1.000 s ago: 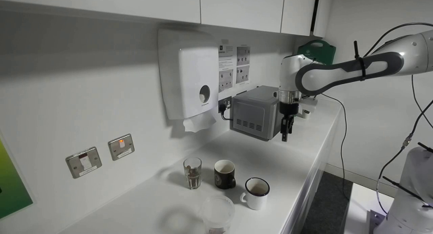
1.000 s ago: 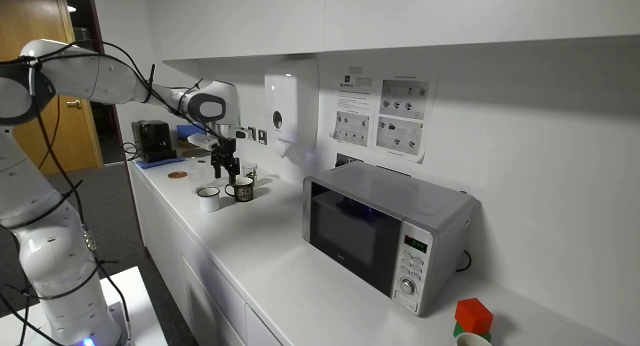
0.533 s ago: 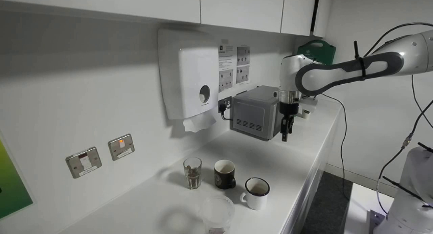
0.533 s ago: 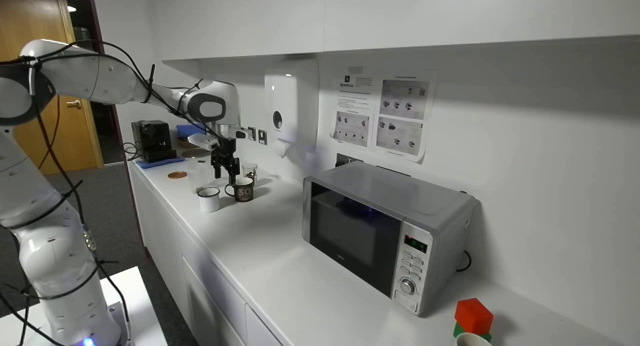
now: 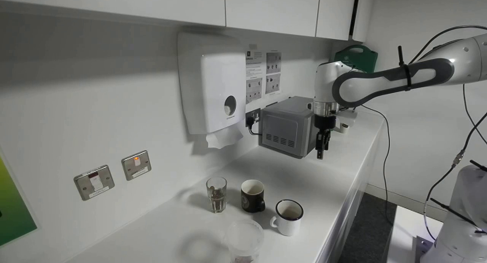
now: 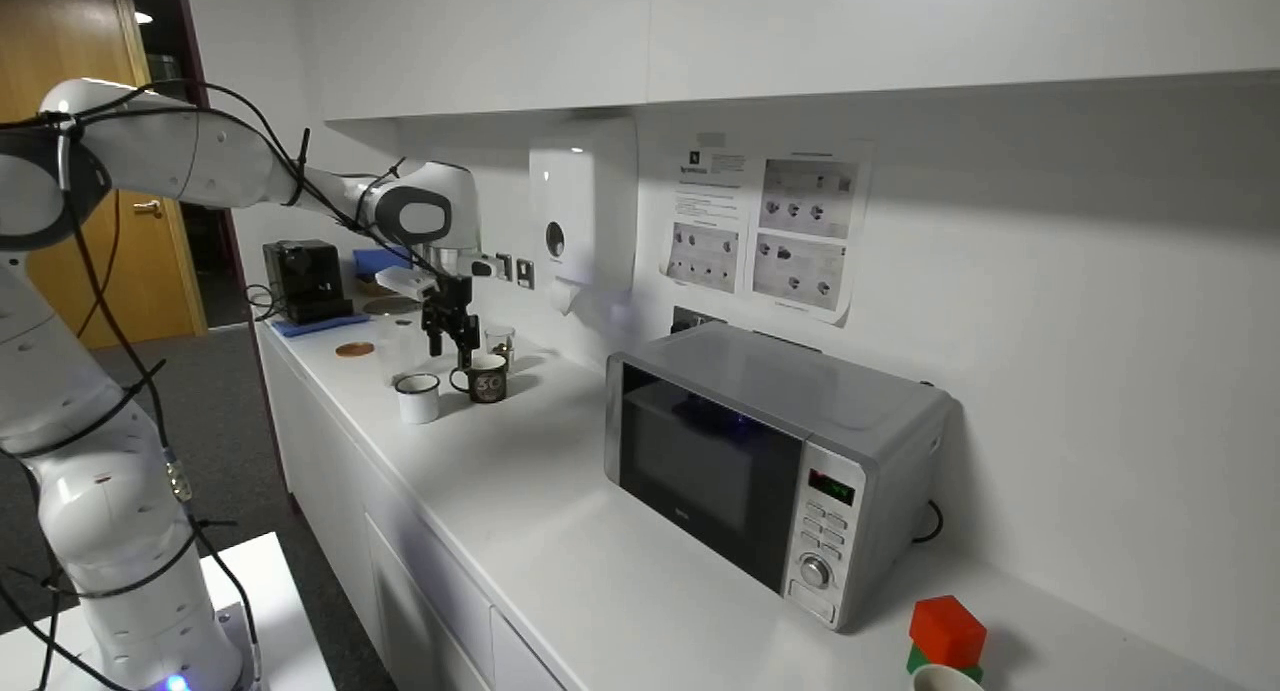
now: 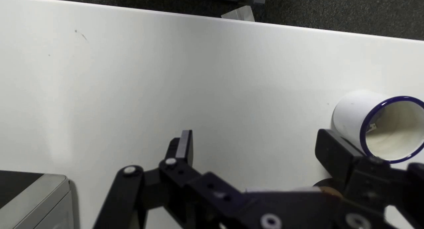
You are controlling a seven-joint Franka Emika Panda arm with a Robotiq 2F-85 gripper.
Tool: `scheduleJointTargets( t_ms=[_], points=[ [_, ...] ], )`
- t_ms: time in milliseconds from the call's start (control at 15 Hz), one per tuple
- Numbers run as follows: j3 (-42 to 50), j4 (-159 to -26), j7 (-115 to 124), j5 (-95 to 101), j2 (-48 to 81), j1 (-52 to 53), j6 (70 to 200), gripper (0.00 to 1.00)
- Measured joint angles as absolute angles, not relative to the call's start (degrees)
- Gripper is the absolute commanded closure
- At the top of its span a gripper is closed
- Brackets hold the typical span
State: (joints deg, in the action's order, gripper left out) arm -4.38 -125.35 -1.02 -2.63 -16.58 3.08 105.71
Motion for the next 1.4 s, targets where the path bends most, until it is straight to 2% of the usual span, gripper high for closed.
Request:
scheduleJointTargets(
  t_ms=[400,800,1067,1400],
  points=[
    [-5.9,-125.3,1.4,-3.8,-16.3,4.2,105.8,0.0],
    [-13.7,-122.2,14.1,-7.8,-14.3,9.8,108.9,0.0],
    [-16.9,-119.3,19.1,-5.8,-10.0,10.9,112.8,0.0],
    [-16.7,-117.1,21.5,-1.0,-1.9,10.9,117.2,0.0]
  ],
)
